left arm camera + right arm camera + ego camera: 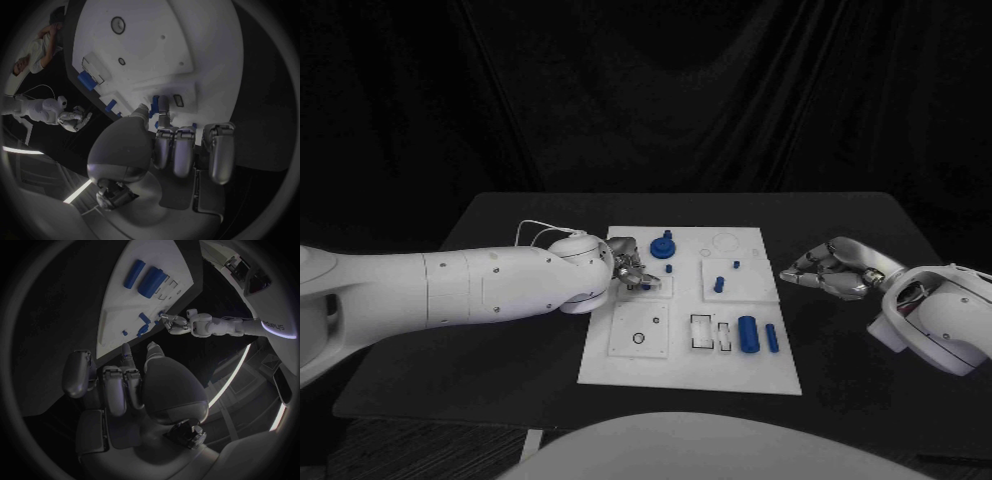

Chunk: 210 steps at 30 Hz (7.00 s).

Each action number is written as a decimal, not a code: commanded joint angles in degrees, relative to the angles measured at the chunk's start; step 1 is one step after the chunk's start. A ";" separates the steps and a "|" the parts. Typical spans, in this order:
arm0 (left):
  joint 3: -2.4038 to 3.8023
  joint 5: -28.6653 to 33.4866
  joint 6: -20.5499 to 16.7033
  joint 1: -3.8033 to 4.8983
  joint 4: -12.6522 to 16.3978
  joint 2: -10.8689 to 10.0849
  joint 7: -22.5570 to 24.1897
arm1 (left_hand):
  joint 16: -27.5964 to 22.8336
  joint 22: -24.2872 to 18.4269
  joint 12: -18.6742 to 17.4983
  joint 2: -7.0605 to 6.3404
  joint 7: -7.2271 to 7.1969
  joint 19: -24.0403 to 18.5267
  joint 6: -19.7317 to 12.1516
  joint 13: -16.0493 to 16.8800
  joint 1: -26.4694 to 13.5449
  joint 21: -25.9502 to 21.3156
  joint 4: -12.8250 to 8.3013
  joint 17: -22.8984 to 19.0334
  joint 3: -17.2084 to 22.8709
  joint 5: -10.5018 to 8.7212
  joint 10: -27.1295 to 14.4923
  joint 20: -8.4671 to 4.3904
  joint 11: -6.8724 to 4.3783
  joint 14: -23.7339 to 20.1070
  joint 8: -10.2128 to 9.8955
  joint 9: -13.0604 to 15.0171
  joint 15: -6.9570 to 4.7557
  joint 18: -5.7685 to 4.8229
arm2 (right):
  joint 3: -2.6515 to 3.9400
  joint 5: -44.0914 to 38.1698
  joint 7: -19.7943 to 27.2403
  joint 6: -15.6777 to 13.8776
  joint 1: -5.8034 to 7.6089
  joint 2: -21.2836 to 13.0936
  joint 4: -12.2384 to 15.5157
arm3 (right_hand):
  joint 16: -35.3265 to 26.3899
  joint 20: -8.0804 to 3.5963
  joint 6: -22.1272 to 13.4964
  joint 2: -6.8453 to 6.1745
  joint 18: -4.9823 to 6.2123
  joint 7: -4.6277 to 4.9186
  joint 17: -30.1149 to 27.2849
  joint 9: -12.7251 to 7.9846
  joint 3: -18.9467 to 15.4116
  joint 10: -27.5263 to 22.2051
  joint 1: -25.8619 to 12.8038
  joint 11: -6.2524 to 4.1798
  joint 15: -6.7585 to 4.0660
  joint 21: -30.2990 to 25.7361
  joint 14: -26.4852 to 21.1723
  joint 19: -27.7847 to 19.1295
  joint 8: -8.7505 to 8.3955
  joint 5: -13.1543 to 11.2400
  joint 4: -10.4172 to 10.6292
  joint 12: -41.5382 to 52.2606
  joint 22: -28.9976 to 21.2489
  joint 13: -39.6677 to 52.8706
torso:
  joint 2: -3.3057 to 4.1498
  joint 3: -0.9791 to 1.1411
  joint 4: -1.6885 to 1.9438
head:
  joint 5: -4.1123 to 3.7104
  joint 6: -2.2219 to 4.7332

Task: Assemble the parts on the task board

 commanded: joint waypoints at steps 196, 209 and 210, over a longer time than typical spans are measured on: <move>-0.24 13.88 22.55 7.22 -15.90 11.43 -6.53 | 0.15 12.31 0.21 3.08 -1.29 3.16 4.27 14.99 11.82 -1.12 -7.70 15.09 -0.60 16.39 5.85 -1.02 -1.04 5.95 -5.42 1.41 -1.04 0.24 | 0.04 -0.06 -1.50 -0.09 -0.17 -0.61 0.84 | -0.56 -0.08 -0.25 0.43 1.51 -0.16 14.18 -0.16 -0.61 5.98 2.03 0.10 0.18 -2.56 5.74 -1.52 0.43 1.92 -0.07 0.20 8.20 15.09 | -0.07 0.02 0.01 | -0.44 0.01; -0.25 12.71 11.67 7.24 -7.55 5.77 -3.98 | 0.15 12.20 0.21 2.01 -1.24 3.04 3.58 14.99 12.06 -1.49 -8.27 15.09 1.71 16.42 5.85 -1.13 -1.02 5.95 -5.11 1.93 -1.07 0.31 | 0.04 -0.06 -1.56 -0.46 -0.29 -0.67 0.67 | -0.90 -0.08 -0.28 0.41 1.64 -0.16 13.76 -0.18 -0.65 5.98 2.35 0.10 0.18 -3.25 5.54 -1.86 0.43 2.15 -0.13 0.20 8.00 15.09 | -0.04 -0.01 -0.03 | -0.59 0.01; -0.25 11.77 10.51 7.24 -6.61 5.17 -3.60 | 0.15 12.21 0.21 1.99 -1.24 3.04 3.58 14.99 12.03 -1.48 -8.26 15.09 1.74 16.43 5.85 -1.13 -1.01 5.95 -5.10 1.95 -1.07 0.31 | 0.04 -0.06 -1.52 -0.53 -0.35 -0.70 0.69 | -0.90 -0.08 -0.28 0.41 1.64 -0.16 13.76 -0.18 -0.65 5.98 2.35 0.10 0.18 -3.25 5.54 -1.86 0.43 2.15 -0.13 0.20 8.00 15.09 | -0.02 0.02 -0.02 | -0.67 0.01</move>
